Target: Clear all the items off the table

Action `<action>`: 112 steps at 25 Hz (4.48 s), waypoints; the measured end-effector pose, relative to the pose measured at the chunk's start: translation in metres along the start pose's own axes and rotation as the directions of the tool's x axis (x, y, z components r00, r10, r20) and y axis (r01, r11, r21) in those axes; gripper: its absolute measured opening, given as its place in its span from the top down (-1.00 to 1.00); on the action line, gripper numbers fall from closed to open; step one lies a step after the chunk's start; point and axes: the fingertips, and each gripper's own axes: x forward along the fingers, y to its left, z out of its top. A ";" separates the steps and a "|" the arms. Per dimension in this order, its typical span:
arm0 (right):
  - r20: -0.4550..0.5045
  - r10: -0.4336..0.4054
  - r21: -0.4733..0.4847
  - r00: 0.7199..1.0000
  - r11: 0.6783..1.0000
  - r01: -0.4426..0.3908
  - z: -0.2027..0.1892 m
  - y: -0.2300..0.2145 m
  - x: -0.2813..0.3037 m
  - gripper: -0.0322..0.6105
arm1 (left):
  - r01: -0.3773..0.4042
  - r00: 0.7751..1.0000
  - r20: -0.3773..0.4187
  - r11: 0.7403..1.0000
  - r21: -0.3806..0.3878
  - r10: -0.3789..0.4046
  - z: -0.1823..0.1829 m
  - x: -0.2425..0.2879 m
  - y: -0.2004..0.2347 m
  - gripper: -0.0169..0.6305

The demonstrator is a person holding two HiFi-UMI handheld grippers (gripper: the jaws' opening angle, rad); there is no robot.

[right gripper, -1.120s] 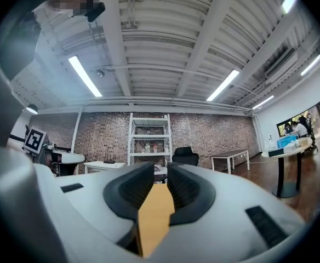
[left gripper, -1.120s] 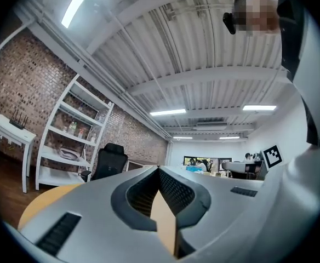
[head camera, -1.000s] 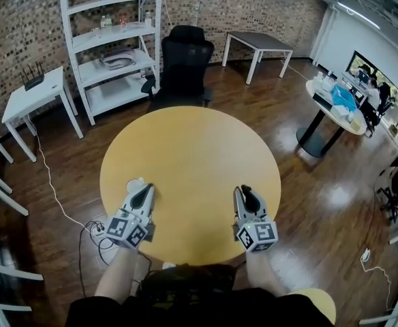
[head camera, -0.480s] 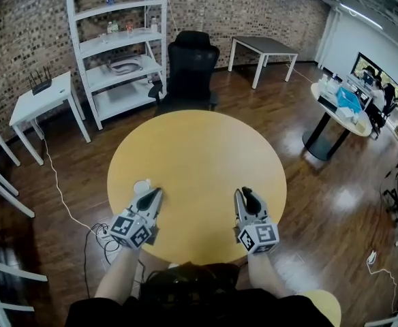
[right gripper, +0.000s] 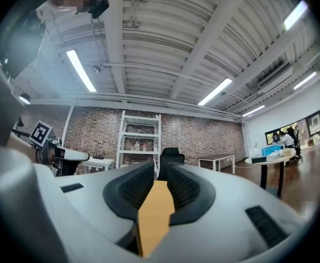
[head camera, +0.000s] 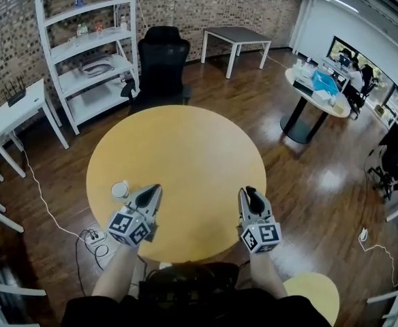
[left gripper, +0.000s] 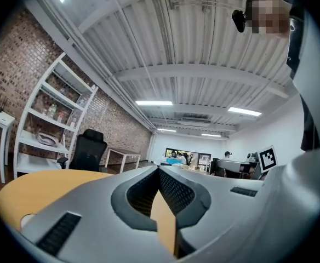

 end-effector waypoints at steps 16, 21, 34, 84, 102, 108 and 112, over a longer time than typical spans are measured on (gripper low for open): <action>-0.002 -0.528 -0.007 0.850 0.850 0.527 0.024 -0.148 -0.231 0.66 | 0.451 0.880 -0.117 0.887 -0.098 -0.461 -0.060 0.117 -0.209 0.94; 0.019 -0.673 0.023 0.739 0.739 0.673 0.025 -0.168 -0.320 0.75 | 0.600 0.773 -0.168 0.791 -0.116 -0.611 -0.088 0.129 -0.294 0.94; 0.030 -0.926 0.001 0.376 0.376 0.926 0.023 -0.145 -0.481 0.75 | 0.833 0.482 -0.104 0.492 -0.253 -0.870 -0.111 0.140 -0.444 0.94; -0.181 -0.946 0.043 -0.268 -0.280 0.959 -0.074 0.017 -0.860 -0.22 | 0.901 -0.147 -0.170 -0.061 -0.430 -0.974 -0.205 -0.065 -0.774 0.94; -0.345 -0.919 0.106 -0.192 -0.241 0.965 -0.190 -0.010 -0.876 -0.42 | 0.876 -0.195 -0.338 -0.009 -0.482 -0.920 -0.313 -0.093 -0.802 0.94; -0.368 -0.915 0.098 -0.167 -0.217 0.971 -0.202 -0.016 -0.873 -0.42 | 0.874 -0.197 -0.364 0.006 -0.487 -0.911 -0.327 -0.109 -0.805 0.94; -0.382 -0.911 0.093 -0.154 -0.204 0.975 -0.212 -0.021 -0.872 -0.42 | 0.878 -0.169 -0.370 0.031 -0.479 -0.913 -0.335 -0.109 -0.804 0.94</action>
